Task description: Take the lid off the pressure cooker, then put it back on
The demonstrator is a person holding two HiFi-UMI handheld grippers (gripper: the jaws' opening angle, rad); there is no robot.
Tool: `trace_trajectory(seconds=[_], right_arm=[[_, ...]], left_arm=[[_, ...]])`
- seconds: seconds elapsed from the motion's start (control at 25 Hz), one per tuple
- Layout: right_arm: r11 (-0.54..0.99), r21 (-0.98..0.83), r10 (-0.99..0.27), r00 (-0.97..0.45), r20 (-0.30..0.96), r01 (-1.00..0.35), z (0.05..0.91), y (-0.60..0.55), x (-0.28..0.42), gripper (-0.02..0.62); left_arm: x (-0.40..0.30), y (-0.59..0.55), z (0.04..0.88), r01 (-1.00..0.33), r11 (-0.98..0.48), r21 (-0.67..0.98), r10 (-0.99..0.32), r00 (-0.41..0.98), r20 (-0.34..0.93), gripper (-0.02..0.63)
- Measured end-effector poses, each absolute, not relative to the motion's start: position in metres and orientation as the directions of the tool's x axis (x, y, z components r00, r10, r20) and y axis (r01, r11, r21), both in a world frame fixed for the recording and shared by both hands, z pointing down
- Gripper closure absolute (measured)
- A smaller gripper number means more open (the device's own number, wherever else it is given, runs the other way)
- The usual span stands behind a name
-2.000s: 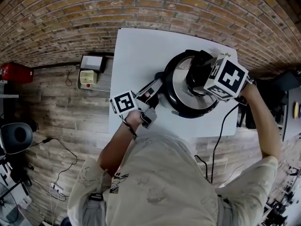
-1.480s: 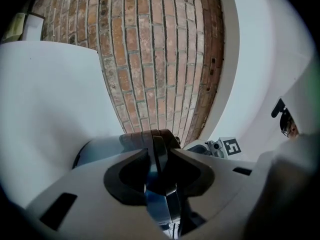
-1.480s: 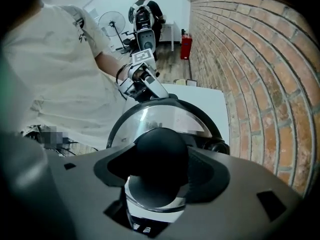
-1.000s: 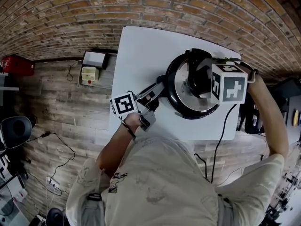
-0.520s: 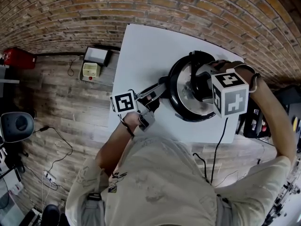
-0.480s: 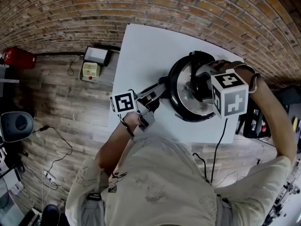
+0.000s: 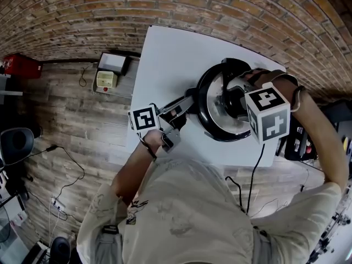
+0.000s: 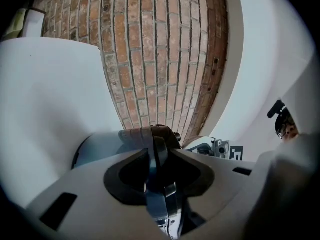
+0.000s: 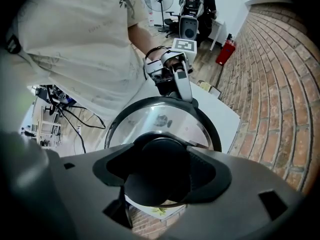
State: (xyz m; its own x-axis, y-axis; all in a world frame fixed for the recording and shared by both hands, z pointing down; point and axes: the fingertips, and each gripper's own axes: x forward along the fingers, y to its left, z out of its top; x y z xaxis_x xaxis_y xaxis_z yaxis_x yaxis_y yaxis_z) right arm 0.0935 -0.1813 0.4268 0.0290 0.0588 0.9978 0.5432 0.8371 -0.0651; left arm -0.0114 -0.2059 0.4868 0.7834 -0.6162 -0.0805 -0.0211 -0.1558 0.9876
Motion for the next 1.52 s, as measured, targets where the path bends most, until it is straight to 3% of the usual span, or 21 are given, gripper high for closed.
trace_trajectory(seconds=[0.52, 0.64, 0.76, 0.92, 1.08, 1.24, 1.36, 1.52], right_arm=[[0.866, -0.069, 0.063, 0.029, 0.998, 0.495, 0.428, -0.183, 0.092, 0.262], [0.899, -0.062, 0.070, -0.003, 0.998, 0.434, 0.427, -0.188, 0.092, 0.217], [0.932, -0.045, 0.079, -0.082, 0.994, 0.359, 0.421, -0.189, 0.089, 0.195], [0.974, 0.036, 0.032, -0.291, 0.956, 0.225, 0.403, -0.192, 0.081, 0.195], [0.994, 0.109, -0.082, -0.622, 0.779, 0.005, 0.367, -0.188, 0.073, 0.195], [0.967, 0.095, -0.255, -0.858, 0.447, -0.238, 0.326, -0.170, 0.085, 0.197], [0.901, 0.100, -0.433, -0.866, 0.251, -0.421, 0.310, -0.160, 0.106, 0.200], [0.784, 0.088, -0.621, -0.779, 0.088, -0.615, 0.303, -0.140, 0.136, 0.206]], left_arm=[[-0.013, -0.206, 0.486, -0.048, -0.163, 0.985, -0.621, 0.781, -0.065, 0.463], [-0.014, -0.206, 0.486, -0.094, -0.175, 0.980, -0.635, 0.772, -0.039, 0.459], [-0.021, -0.204, 0.489, -0.185, -0.189, 0.964, -0.658, 0.753, 0.016, 0.407], [-0.040, -0.201, 0.486, -0.317, -0.204, 0.926, -0.713, 0.697, 0.082, 0.402], [-0.064, -0.198, 0.473, -0.463, -0.224, 0.858, -0.781, 0.612, 0.127, 0.402], [-0.082, -0.188, 0.451, -0.622, -0.244, 0.744, -0.840, 0.519, 0.158, 0.405], [-0.085, -0.176, 0.428, -0.726, -0.257, 0.638, -0.882, 0.446, 0.152, 0.408], [-0.081, -0.156, 0.390, -0.849, -0.286, 0.444, -0.925, 0.365, 0.103, 0.416]])
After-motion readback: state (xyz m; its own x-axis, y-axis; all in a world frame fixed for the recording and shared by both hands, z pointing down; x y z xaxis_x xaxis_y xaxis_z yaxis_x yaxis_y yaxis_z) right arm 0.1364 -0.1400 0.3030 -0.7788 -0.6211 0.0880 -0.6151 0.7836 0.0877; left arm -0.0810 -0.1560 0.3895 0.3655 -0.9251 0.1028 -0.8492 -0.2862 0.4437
